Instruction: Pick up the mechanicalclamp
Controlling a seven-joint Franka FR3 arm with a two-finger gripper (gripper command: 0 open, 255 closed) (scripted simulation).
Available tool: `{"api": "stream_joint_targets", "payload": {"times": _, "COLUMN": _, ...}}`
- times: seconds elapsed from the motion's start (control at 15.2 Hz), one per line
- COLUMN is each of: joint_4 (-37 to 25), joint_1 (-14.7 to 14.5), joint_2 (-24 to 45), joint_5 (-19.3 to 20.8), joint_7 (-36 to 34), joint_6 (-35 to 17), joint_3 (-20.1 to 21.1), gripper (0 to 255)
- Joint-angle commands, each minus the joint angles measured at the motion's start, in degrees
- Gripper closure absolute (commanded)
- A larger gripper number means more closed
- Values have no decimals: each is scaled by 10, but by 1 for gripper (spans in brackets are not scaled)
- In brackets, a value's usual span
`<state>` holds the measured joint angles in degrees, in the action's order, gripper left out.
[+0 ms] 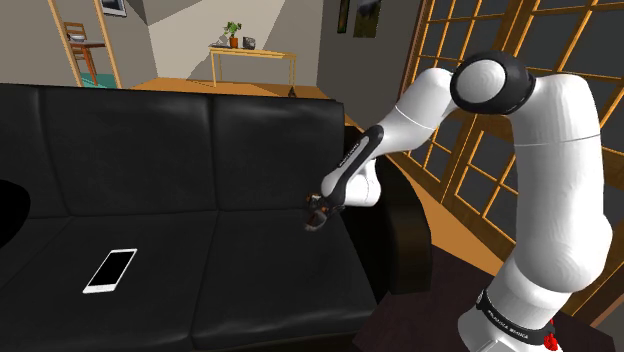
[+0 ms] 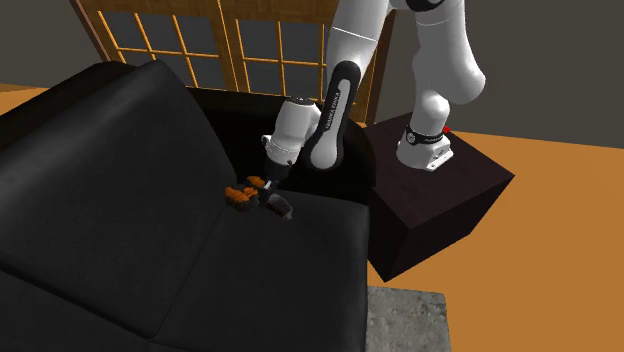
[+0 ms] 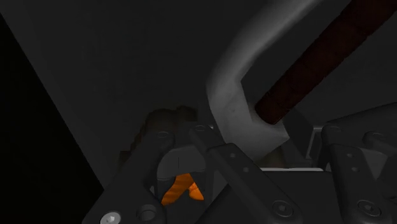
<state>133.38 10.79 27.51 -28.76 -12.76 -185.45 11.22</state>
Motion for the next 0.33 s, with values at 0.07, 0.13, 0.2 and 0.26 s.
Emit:
{"api": "stream_joint_targets", "payload": {"times": 0.07, "joint_4": 6, "joint_1": -19, "joint_2": -27, "joint_5": -1, "joint_7": -7, "joint_6": 21, "joint_3": -19, "gripper": 255}}
{"api": "stream_joint_targets", "payload": {"times": 0.13, "joint_4": 8, "joint_1": -25, "joint_2": -35, "joint_5": 0, "joint_7": -10, "joint_6": 28, "joint_3": -26, "gripper": 255}}
{"api": "stream_joint_targets", "payload": {"times": 0.2, "joint_4": 8, "joint_1": -26, "joint_2": -36, "joint_5": 0, "joint_7": -10, "joint_6": 29, "joint_3": -27, "gripper": 255}}
{"api": "stream_joint_targets", "payload": {"times": 0.26, "joint_4": 9, "joint_1": -26, "joint_2": -36, "joint_5": 0, "joint_7": -10, "joint_6": 29, "joint_3": -27, "gripper": 255}}
